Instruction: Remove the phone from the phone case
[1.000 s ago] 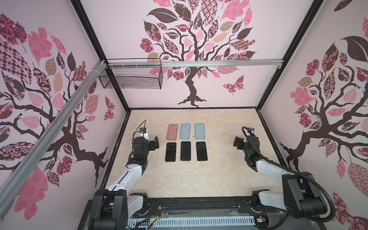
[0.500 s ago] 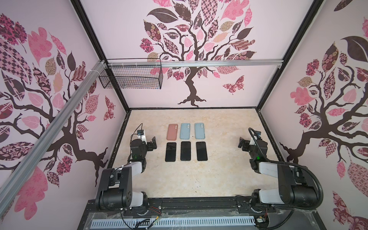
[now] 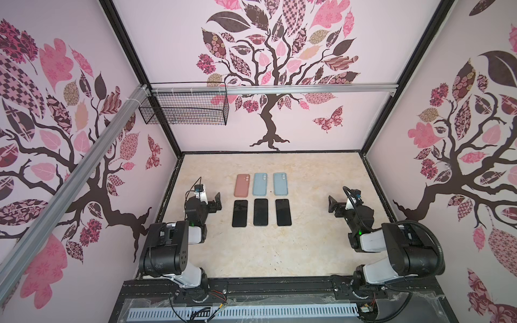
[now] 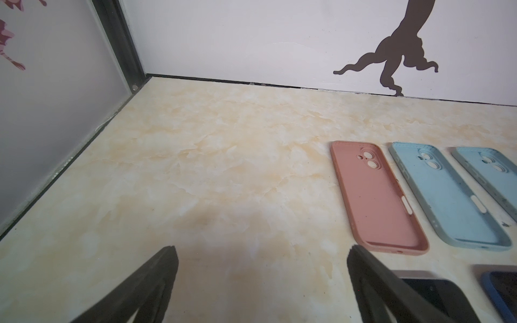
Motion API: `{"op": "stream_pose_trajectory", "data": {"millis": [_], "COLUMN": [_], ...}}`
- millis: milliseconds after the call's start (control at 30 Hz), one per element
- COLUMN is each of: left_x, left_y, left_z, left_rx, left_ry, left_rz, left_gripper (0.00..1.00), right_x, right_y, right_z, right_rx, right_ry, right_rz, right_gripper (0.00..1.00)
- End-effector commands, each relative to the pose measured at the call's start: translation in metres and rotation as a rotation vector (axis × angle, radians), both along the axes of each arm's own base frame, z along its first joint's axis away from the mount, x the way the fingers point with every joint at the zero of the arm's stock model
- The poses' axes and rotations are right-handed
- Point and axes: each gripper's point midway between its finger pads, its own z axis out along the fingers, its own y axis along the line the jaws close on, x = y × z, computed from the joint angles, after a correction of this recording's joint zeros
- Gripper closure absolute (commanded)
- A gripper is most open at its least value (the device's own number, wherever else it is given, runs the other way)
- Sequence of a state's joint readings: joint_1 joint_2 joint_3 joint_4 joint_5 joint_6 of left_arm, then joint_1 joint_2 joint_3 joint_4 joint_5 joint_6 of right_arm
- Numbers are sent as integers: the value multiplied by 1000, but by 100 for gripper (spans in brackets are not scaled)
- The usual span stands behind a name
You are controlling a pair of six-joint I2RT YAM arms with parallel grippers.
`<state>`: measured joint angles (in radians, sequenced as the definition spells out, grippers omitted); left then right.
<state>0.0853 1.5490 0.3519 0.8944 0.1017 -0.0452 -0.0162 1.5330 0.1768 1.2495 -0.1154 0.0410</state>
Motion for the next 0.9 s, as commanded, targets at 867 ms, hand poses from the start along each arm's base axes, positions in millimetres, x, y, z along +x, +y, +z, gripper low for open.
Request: {"op": "stream_pose_trajectory", "data": {"millis": [867], "left_x": [10], "left_y": [3], "left_z": [0], "left_rx": [46], "left_ry": [28], "left_rz": [59], "left_gripper": [2], "right_x": [26], "right_y": [-14], "right_z": [7], "right_rx": [-54], "right_ry": [9], "right_rz": [-151], "right_gripper": [0]}}
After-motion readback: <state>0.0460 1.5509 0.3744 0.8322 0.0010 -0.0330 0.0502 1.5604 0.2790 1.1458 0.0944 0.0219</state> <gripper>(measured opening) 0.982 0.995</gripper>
